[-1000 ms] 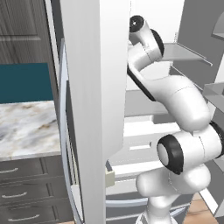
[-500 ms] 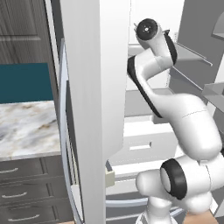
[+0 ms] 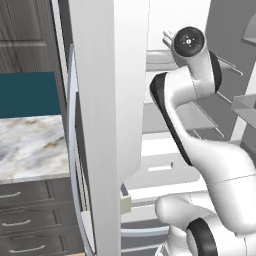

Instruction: Retrieve the fish from the fridge and place it on the saucepan with marinade on the stove.

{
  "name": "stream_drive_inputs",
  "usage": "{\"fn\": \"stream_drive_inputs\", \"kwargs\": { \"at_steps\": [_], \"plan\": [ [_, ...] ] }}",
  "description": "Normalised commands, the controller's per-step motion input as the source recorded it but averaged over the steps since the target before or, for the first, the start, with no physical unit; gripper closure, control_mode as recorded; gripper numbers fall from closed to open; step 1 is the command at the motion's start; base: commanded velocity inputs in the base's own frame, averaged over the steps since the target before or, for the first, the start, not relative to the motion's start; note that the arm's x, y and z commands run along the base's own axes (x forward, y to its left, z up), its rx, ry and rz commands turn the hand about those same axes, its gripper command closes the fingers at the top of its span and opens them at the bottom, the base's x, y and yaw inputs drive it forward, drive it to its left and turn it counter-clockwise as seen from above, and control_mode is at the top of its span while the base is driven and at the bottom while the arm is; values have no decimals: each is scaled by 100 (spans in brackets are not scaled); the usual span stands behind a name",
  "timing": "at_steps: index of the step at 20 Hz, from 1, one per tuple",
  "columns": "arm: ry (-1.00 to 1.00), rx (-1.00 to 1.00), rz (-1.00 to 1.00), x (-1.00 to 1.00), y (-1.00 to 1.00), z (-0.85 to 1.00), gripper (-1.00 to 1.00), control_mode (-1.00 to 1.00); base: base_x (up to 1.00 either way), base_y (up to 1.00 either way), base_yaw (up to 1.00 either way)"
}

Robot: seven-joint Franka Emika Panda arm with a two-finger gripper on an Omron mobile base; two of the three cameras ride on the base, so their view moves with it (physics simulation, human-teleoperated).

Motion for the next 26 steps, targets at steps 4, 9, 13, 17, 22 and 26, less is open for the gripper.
{"fn": "stream_drive_inputs", "kwargs": {
  "at_steps": [4, 9, 13, 17, 22, 26],
  "plan": [
    [0, 0, 10, -95, 0, 0, 100, -100, 0, 0, 0],
    [4, 0, 16, -93, 0, -3, 100, -100, 0, 0, 0],
    [6, 0, 21, -89, 0, -22, 100, -100, 0, 0, 0],
    [6, 0, 24, -77, 0, -25, 100, -100, 0, 0, 0],
    [6, 0, 28, -72, 0, -28, 100, -100, 0, 0, 0],
    [7, 0, 31, -64, 0, -27, 100, -100, 0, 0, 0]
  ]
}}
